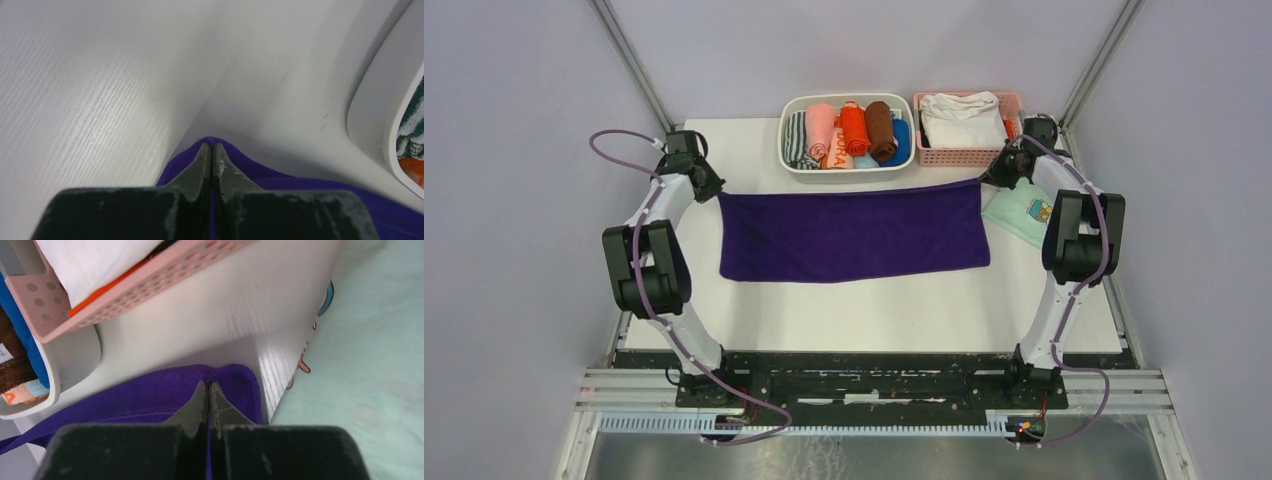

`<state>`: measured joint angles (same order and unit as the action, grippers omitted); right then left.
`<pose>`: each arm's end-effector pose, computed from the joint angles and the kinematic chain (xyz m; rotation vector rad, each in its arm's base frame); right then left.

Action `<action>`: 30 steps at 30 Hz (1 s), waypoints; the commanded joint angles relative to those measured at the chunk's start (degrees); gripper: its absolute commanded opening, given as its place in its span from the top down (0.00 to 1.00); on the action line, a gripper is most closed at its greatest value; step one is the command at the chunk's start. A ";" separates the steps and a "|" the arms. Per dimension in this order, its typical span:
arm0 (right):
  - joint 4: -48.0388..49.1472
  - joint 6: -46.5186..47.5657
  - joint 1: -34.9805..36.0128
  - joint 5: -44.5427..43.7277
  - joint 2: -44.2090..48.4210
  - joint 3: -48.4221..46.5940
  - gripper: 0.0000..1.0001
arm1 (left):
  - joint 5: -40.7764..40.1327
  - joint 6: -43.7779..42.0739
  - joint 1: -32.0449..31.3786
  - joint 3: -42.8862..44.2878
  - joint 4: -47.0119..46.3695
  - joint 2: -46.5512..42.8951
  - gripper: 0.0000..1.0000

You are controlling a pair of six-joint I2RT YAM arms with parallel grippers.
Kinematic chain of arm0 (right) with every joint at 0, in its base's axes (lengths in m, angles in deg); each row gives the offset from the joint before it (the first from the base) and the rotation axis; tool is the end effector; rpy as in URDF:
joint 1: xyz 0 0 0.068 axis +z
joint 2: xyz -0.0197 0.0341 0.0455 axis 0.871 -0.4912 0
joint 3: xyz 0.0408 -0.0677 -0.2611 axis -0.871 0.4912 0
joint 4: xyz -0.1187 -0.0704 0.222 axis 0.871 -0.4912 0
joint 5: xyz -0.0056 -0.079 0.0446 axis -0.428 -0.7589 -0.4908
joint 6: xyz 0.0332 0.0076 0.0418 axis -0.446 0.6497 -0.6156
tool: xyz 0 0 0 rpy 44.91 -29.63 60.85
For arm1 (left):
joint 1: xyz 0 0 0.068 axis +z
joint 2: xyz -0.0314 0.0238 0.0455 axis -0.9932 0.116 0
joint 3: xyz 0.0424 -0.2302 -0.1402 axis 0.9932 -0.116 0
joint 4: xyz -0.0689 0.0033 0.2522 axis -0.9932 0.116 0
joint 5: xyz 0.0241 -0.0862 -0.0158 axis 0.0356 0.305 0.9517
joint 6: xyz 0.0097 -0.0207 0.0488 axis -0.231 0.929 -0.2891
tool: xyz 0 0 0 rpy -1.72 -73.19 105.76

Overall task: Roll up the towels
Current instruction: Flatten out the towel at the center of the board, then fold the towel at the center of the board.

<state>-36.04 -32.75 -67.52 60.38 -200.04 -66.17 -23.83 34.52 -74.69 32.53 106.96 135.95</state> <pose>0.4556 -0.0460 0.1942 0.7358 2.3703 0.5264 0.3976 0.0630 0.2342 -0.7853 2.2799 -0.0672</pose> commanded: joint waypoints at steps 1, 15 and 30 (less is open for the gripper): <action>0.83 0.82 -0.64 0.78 7.09 2.57 0.99 | 0.56 3.03 0.28 -2.48 -1.80 -5.72 0.97; -2.86 -3.81 -0.77 -4.11 23.23 19.41 1.00 | 3.12 5.26 1.44 -15.54 0.17 -20.15 0.97; -4.80 -5.39 -2.48 -10.07 34.10 29.21 1.00 | 5.29 9.17 7.96 -28.21 -2.46 -33.82 0.97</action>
<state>-42.86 -36.90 -69.05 52.22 -166.54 -34.09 -20.72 40.14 -67.83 2.87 108.71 102.32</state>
